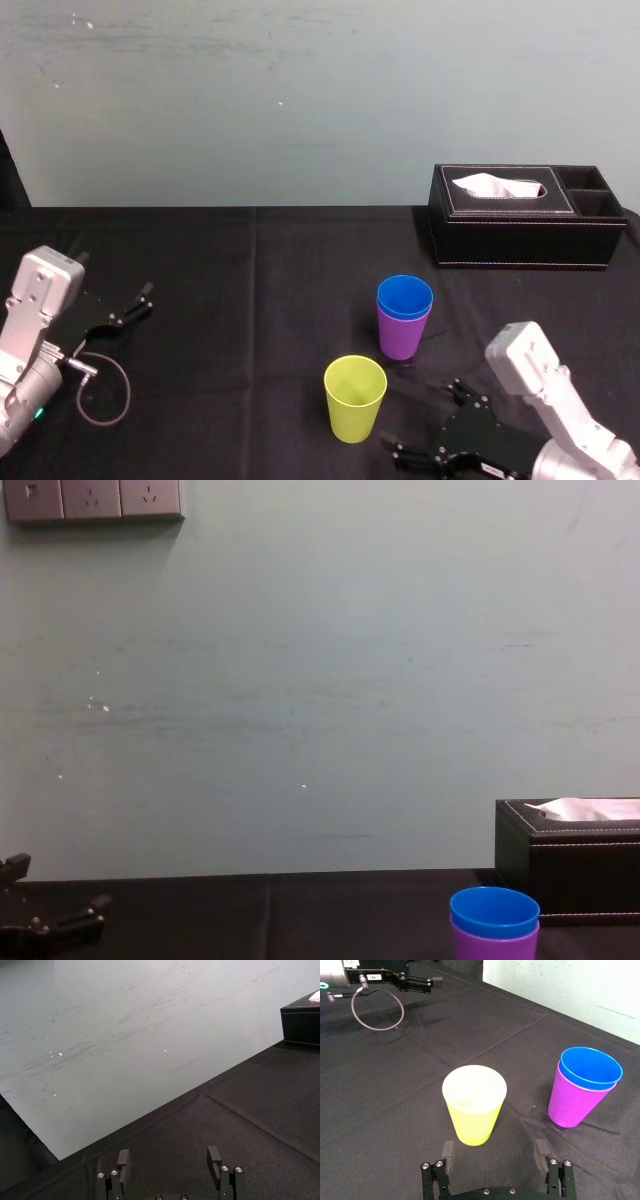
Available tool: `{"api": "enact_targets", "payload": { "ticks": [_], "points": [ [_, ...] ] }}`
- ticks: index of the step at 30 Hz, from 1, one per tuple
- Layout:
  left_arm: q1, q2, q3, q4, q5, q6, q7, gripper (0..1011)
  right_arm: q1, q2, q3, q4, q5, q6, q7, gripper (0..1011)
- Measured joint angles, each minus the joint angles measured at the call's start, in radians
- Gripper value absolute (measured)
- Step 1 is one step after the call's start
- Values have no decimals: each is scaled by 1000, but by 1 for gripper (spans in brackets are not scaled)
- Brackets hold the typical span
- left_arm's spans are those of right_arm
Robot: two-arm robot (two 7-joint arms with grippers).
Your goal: Stack the three plastic cups sequentially using one hand.
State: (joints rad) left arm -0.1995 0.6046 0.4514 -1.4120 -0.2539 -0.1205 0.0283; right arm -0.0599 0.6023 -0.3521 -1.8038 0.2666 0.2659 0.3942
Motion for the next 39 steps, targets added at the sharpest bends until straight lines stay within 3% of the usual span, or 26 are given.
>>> {"api": "enact_targets", "payload": {
  "ticks": [20, 39],
  "points": [
    [0, 0, 0, 0, 0, 0, 0, 1000, 86, -79, -54, 39, -46, 92, 7, 1004],
    [0, 0, 0, 0, 0, 0, 0, 1000, 139, -122, -80, 87, -43, 118, 18, 1004]
  ]
}}
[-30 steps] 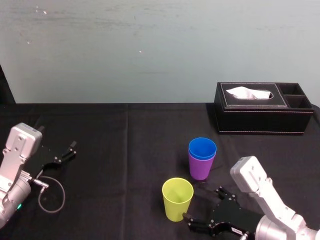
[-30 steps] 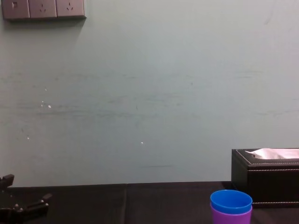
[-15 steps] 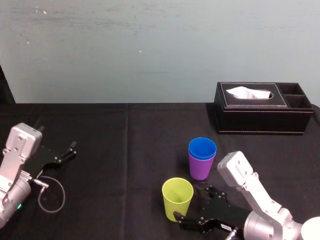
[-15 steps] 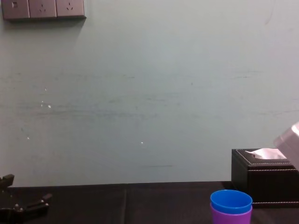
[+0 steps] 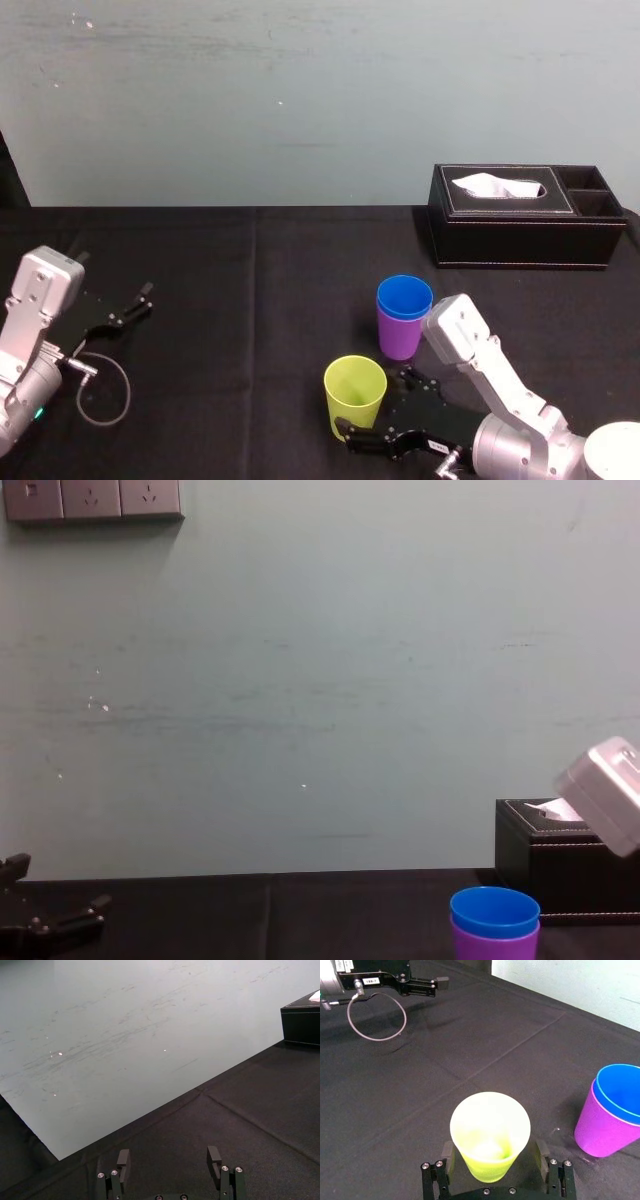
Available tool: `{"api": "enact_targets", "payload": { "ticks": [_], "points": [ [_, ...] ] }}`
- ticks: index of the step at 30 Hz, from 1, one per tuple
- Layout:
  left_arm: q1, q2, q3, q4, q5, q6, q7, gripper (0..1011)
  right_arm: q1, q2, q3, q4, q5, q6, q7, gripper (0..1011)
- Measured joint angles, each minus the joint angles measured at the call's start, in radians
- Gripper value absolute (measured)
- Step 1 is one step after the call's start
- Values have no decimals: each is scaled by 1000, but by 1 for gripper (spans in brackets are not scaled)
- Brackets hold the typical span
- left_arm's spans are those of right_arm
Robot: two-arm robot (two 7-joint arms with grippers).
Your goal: Stack the three plastic cups sequentially using one hand.
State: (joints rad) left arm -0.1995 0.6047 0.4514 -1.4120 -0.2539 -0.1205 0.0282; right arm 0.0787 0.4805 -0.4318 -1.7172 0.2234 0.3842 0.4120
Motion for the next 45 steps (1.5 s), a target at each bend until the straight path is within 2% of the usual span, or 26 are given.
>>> {"api": "enact_targets", "payload": {
  "ticks": [29, 45],
  "points": [
    [0, 0, 0, 0, 0, 0, 0, 1000, 50, -44, -34, 74, 4, -13, 1, 1004],
    [0, 0, 0, 0, 0, 0, 0, 1000, 63, -57, -39, 96, 4, -15, 1, 1004]
  ]
}}
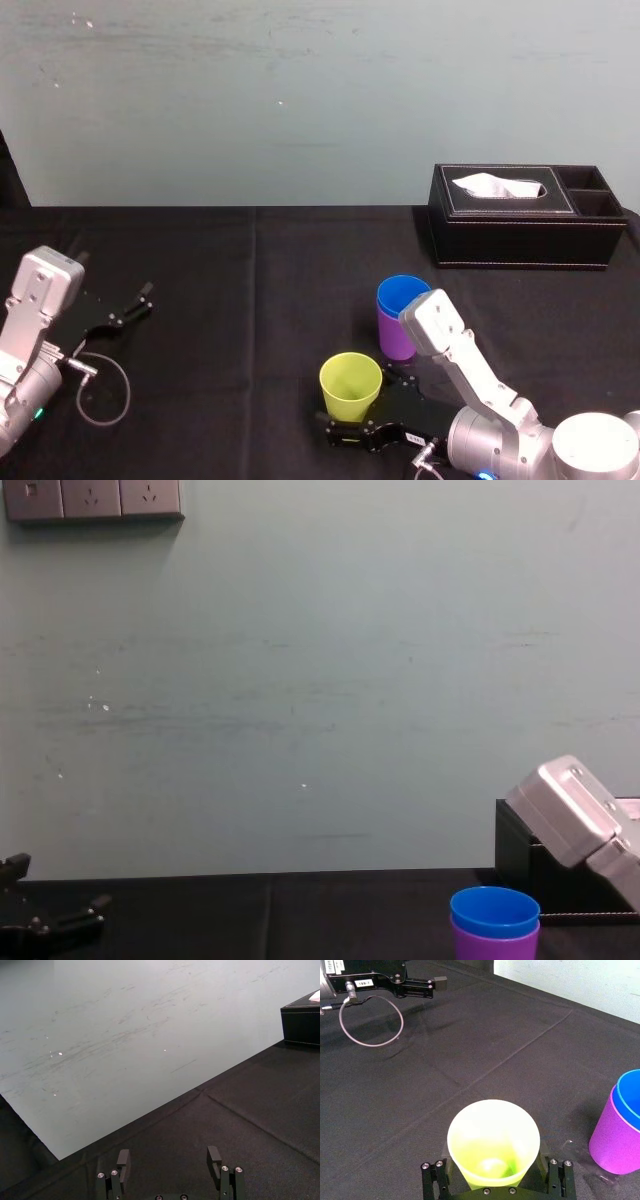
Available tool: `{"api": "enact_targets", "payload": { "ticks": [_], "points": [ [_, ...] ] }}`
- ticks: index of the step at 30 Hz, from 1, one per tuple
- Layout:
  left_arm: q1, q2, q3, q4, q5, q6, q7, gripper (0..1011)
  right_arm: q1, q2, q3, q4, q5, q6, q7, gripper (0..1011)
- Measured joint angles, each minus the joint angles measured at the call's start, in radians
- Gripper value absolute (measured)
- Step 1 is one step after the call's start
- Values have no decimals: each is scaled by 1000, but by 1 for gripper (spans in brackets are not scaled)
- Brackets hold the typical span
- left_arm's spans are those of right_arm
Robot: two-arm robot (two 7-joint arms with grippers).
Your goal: Stack the three plastic cups sequentially using one hand.
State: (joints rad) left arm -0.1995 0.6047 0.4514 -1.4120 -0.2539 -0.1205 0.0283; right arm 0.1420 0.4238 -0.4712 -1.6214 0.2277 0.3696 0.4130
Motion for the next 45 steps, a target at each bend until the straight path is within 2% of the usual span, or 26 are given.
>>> {"api": "enact_targets", "payload": {
  "ticks": [27, 45],
  "points": [
    [0, 0, 0, 0, 0, 0, 0, 1000, -16, 3, 20, -13, 4, 10, -18, 1004],
    [0, 0, 0, 0, 0, 0, 0, 1000, -12, -2, 15, 2, 17, 11, -5, 1004]
  ]
}}
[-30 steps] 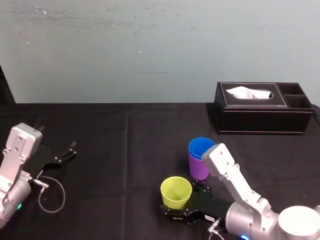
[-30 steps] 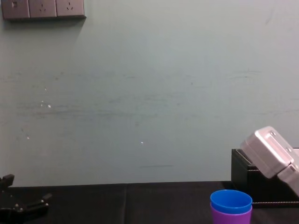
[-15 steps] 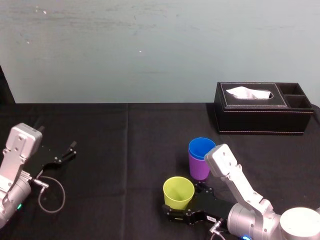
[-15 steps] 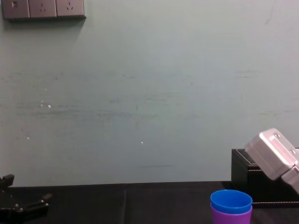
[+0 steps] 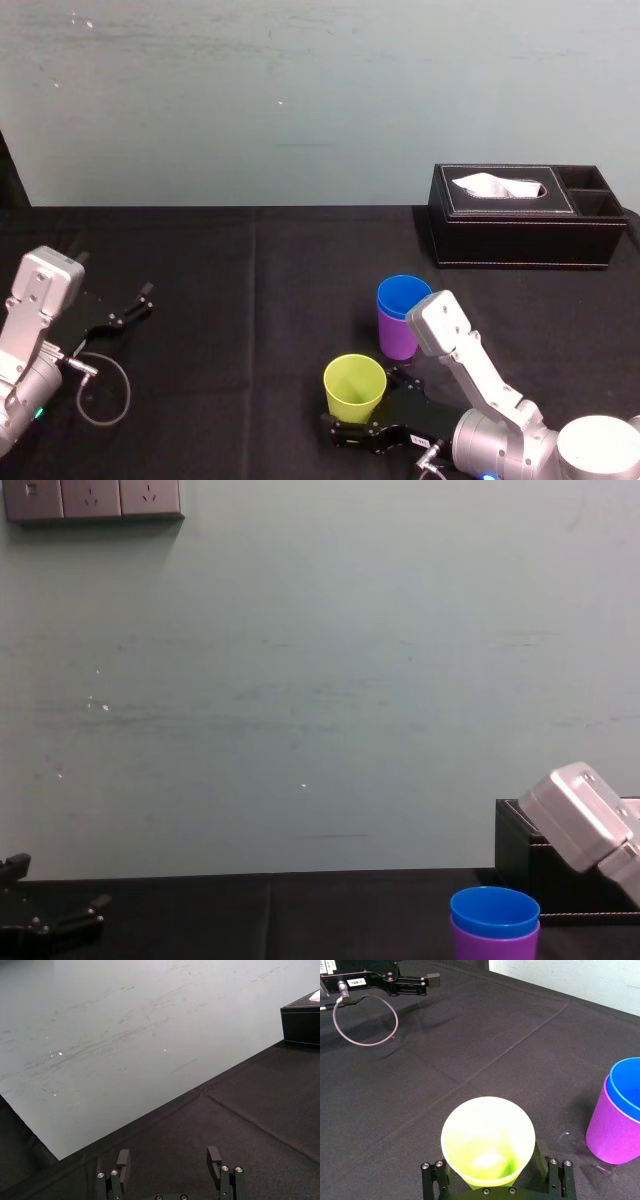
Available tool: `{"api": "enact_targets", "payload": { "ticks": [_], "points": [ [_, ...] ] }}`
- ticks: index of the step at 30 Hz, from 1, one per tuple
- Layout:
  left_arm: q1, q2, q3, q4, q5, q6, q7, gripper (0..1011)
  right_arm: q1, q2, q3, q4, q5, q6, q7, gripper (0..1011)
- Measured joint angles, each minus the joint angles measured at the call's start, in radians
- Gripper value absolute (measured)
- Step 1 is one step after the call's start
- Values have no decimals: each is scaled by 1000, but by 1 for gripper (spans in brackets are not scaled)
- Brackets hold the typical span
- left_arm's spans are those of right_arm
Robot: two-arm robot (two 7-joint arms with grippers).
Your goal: Stack the three plastic cups sequentially using one hand.
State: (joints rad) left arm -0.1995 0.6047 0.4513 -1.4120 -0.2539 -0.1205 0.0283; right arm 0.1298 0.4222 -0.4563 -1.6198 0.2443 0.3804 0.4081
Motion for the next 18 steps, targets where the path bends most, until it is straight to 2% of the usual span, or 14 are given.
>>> {"api": "enact_targets", "payload": {
  "ticks": [7, 10, 18],
  "points": [
    [0, 0, 0, 0, 0, 0, 0, 1000, 0, 0, 0, -1, -1, 0, -1, 1002],
    [0, 0, 0, 0, 0, 0, 0, 1000, -1, 0, 1, -1, -1, 0, -1, 948],
    [0, 0, 0, 0, 0, 0, 0, 1000, -1, 0, 1, -2, -2, 0, -2, 721]
  ]
}}
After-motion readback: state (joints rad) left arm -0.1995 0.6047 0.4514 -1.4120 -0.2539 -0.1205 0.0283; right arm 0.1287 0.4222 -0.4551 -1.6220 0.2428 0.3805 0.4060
